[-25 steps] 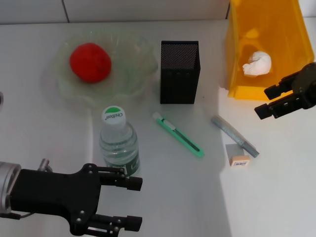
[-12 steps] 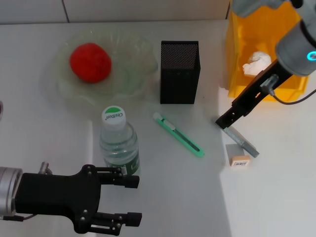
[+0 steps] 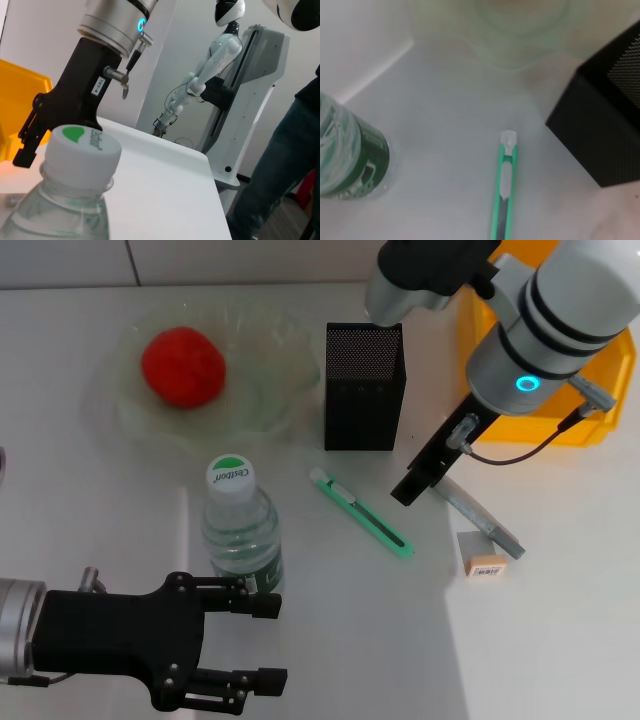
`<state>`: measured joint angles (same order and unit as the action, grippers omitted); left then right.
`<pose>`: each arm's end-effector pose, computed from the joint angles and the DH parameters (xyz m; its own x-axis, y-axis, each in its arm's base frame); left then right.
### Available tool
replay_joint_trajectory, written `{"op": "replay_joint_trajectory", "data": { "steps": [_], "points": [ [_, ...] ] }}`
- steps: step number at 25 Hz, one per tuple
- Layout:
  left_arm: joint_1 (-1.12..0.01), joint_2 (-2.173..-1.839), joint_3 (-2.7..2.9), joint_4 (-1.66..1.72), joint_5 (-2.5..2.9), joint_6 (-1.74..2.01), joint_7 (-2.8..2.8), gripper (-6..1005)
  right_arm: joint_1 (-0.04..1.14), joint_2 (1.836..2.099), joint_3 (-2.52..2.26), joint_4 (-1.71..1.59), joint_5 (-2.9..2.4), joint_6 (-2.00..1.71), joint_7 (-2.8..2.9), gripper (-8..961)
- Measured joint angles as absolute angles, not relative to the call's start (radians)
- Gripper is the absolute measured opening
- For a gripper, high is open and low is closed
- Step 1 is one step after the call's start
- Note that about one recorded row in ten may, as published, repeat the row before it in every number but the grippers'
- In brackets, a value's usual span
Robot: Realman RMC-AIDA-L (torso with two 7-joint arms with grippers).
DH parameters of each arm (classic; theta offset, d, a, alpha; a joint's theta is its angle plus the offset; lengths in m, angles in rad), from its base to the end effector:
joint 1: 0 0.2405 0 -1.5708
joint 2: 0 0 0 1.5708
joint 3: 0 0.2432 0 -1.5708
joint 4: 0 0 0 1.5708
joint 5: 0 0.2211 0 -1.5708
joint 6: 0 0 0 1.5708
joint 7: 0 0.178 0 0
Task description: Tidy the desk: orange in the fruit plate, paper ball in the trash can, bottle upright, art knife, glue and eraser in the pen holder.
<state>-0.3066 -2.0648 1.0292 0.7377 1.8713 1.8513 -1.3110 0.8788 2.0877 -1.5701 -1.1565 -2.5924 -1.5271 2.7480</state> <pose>-0.2487 0.2373 -0.0391 0.8184 0.3376 0.4649 0.2839 -0.9411 0.1837 0.1194 0.3769 -0.0744 0.7326 -0.5880 0.3429 -0.4497 -0.7963 -0.4047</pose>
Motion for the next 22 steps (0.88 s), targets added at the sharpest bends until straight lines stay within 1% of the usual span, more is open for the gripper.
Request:
{"op": "replay_joint_trajectory", "data": {
  "steps": [8,17,22],
  "points": [
    [-0.308,-2.065,1.032,0.731,1.871,1.849,-1.309,740,0.97,2.093,-1.662,-0.975,-2.508,-1.39,2.794,694],
    [-0.309,-2.065,1.03,0.727,1.871,1.84,-1.285,740,1.017,2.094,-1.8,-0.941,-2.498,-1.303,2.927,694],
    [-0.307,-2.063,1.029,0.727,1.871,1.838,-1.279,740,1.021,2.094,-1.834,-0.925,-2.484,-1.253,2.954,695]
  ]
}}
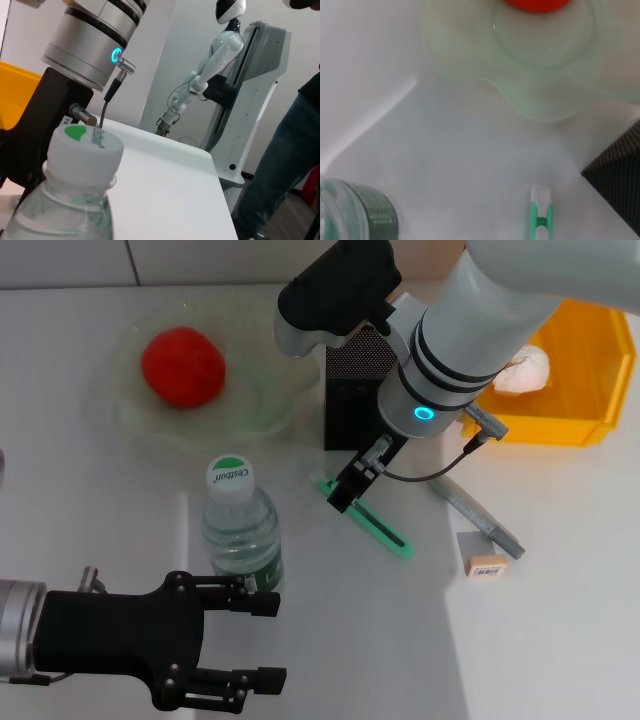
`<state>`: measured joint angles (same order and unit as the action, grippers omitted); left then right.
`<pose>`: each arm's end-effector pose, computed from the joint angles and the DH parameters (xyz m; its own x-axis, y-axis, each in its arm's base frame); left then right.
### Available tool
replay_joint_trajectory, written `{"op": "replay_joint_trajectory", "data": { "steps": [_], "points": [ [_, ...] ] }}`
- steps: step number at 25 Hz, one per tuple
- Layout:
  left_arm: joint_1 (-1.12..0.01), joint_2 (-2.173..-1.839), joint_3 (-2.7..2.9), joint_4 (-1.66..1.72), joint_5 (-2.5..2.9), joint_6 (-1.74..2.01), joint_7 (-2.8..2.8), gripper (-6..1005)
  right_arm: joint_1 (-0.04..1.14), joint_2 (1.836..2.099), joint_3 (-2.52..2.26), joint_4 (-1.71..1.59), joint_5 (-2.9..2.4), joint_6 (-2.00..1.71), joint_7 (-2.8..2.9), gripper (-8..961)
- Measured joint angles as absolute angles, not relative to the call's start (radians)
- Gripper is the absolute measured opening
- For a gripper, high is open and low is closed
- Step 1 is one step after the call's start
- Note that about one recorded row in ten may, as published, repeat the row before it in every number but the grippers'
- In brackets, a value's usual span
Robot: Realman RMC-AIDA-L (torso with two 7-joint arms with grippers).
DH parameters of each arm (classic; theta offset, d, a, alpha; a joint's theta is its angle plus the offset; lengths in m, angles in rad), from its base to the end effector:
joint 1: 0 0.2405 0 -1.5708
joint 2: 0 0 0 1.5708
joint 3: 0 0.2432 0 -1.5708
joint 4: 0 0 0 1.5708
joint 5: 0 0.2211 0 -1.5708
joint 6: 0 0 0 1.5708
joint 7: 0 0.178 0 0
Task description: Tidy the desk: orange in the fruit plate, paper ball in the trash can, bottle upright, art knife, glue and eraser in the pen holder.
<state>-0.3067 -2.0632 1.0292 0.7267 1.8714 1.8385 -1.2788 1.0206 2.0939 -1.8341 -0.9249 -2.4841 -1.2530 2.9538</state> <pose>-0.2510 0.2379 -0.0405 0.8253 0.3165 0.4677 0.2709 -0.9486 0.1639 0.1058 0.3803 -0.1357 0.7291 -0.6043 0.3213 -0.4445 -0.7751 -0.4491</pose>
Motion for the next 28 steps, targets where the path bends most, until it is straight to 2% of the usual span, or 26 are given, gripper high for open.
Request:
{"op": "replay_joint_trajectory", "data": {
  "steps": [12,16,28],
  "points": [
    [-0.308,-2.063,1.029,0.716,1.871,1.828,-1.258,740,1.026,2.094,-1.85,-0.882,-2.445,-1.208,2.948,673],
    [-0.309,-2.063,1.029,0.715,1.871,1.824,-1.258,740,1.023,2.094,-1.855,-0.877,-2.44,-1.197,2.948,465],
    [-0.312,-2.063,1.029,0.715,1.871,1.819,-1.258,740,1.029,2.094,-1.87,-0.841,-2.419,-1.179,2.939,455]
  ]
}}
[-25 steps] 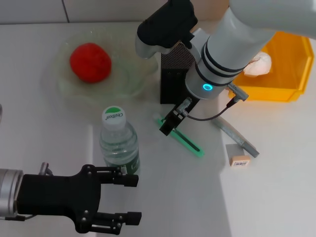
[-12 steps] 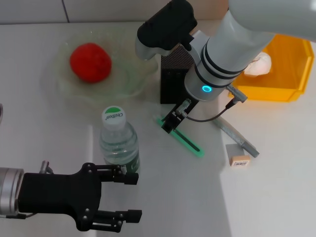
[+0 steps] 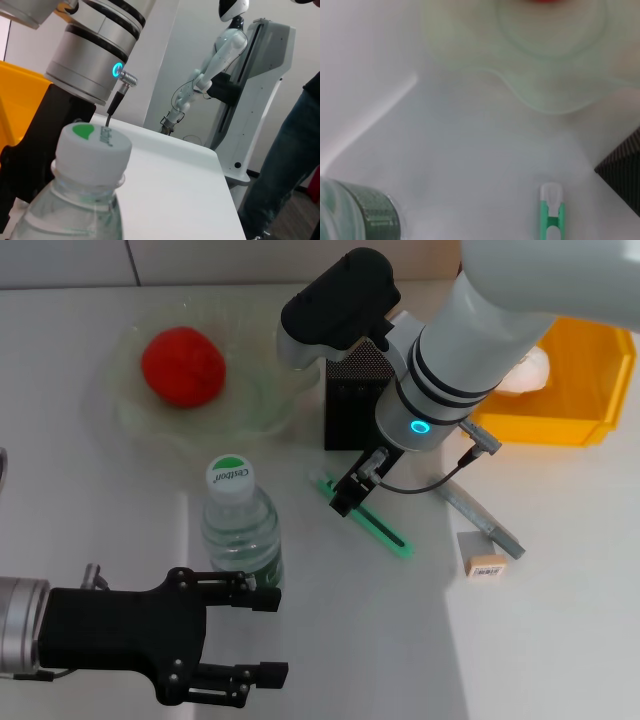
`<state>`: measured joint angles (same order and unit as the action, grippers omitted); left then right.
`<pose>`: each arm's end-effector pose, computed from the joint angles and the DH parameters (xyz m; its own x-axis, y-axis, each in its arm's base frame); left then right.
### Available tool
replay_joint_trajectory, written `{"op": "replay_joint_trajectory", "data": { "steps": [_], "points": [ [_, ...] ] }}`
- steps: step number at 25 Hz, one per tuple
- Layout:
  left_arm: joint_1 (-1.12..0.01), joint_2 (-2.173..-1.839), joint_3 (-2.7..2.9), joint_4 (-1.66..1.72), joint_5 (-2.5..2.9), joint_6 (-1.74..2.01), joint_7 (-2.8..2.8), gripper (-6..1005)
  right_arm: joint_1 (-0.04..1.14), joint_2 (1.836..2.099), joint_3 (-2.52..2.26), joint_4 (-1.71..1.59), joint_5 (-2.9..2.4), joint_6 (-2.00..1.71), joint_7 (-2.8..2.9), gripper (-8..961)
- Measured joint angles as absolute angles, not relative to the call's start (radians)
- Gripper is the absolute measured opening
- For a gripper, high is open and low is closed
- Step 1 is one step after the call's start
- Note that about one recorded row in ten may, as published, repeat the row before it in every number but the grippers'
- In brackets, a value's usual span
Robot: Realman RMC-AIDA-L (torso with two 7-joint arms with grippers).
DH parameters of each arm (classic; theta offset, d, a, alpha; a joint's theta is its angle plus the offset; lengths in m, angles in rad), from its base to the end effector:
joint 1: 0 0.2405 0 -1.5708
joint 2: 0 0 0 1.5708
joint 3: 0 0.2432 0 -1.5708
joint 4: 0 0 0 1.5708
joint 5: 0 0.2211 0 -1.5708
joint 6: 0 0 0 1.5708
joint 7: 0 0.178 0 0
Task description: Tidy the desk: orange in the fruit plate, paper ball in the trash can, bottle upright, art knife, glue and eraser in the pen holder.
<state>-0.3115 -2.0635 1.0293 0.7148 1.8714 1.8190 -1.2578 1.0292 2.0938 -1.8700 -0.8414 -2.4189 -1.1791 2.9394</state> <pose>-0.2524 0.2404 -0.0429 0.8303 0.3030 0.4677 0.2659 -0.9530 0.1455 0.1172 0.3796 -0.1473 0.7192 -0.6217 0.3101 -0.4749 -0.7657 -0.4337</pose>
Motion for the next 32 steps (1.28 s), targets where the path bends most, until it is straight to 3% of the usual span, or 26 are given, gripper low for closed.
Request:
{"op": "replay_joint_trajectory", "data": {
  "steps": [13,18,32],
  "points": [
    [-0.315,-2.065,1.033,0.7,1.871,1.805,-1.258,740,1.025,2.094,-1.894,-0.833,-2.399,-1.176,2.926,451],
    [-0.313,-2.065,1.032,0.7,1.871,1.805,-1.258,740,1.022,2.094,-1.898,-0.83,-2.393,-1.179,2.918,315],
    [-0.317,-2.065,1.038,0.701,1.871,1.805,-1.258,740,1.017,2.094,-1.898,-0.815,-2.393,-1.178,2.914,300]
  ]
}}
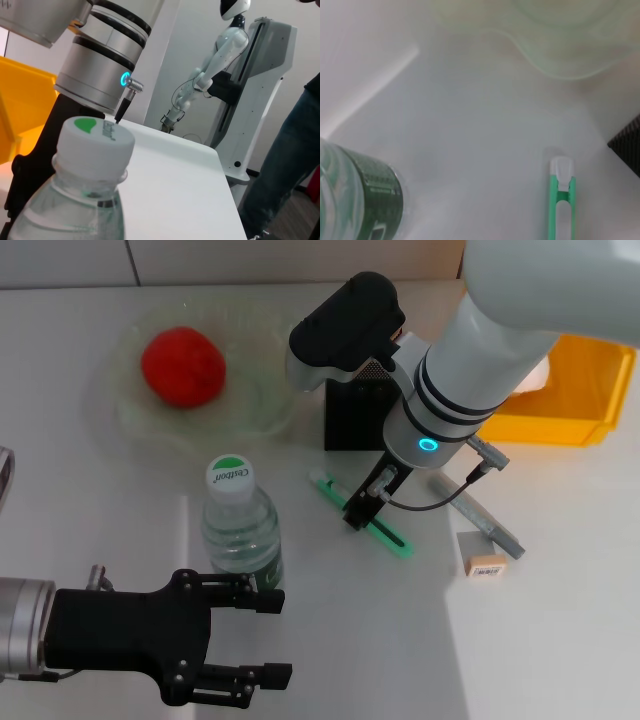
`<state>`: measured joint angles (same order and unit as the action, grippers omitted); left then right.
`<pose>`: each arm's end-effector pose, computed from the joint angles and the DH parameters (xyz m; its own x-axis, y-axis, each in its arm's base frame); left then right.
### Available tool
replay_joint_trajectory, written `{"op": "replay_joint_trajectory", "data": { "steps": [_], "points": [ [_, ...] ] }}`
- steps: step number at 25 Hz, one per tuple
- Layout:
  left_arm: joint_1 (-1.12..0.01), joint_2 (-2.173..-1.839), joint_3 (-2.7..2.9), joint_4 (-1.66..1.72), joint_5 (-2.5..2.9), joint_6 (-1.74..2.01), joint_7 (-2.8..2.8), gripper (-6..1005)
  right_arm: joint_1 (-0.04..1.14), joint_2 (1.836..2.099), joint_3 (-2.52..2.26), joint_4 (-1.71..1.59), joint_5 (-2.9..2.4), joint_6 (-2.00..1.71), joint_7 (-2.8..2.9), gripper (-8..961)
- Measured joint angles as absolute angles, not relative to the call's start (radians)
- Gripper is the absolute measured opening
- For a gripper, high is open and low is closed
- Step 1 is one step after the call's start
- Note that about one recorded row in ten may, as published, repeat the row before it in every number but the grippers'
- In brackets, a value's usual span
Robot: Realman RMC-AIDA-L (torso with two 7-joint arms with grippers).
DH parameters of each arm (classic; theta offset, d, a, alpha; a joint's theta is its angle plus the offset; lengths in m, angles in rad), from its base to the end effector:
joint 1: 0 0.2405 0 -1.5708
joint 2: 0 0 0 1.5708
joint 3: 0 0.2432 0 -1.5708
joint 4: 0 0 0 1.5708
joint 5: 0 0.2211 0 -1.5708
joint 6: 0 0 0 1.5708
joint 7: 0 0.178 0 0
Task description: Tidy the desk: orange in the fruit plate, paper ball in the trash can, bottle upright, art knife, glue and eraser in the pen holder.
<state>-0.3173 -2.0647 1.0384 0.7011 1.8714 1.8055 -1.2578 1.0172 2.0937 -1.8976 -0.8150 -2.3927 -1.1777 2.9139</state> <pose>-0.2525 0.2409 -0.0467 0.8306 0.3105 0.4623 0.2718 -0.9506 0.1499 0.1300 0.3724 -0.1512 0.7060 -0.6192 0.3438 -0.4763 -0.7744 -0.4166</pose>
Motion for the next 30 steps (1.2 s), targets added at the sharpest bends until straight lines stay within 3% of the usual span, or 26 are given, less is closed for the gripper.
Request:
{"op": "replay_joint_trajectory", "data": {
  "steps": [6,18,21,30],
  "points": [
    [-0.317,-2.065,1.039,0.701,1.871,1.805,-1.258,740,1.016,2.094,-1.898,-0.813,-2.393,-1.176,2.912,293],
    [-0.314,-2.065,1.034,0.701,1.871,1.804,-1.258,740,0.983,2.092,-1.886,-0.861,-2.393,-1.182,2.899,172],
    [-0.313,-2.065,1.032,0.701,1.871,1.804,-1.258,740,0.916,2.087,-1.86,-0.959,-2.393,-1.202,2.871,171],
    [-0.311,-2.065,1.029,0.701,1.871,1.807,-1.258,740,0.541,2.083,-1.462,-1.32,-2.053,-1.263,2.495,170]
  ]
}}
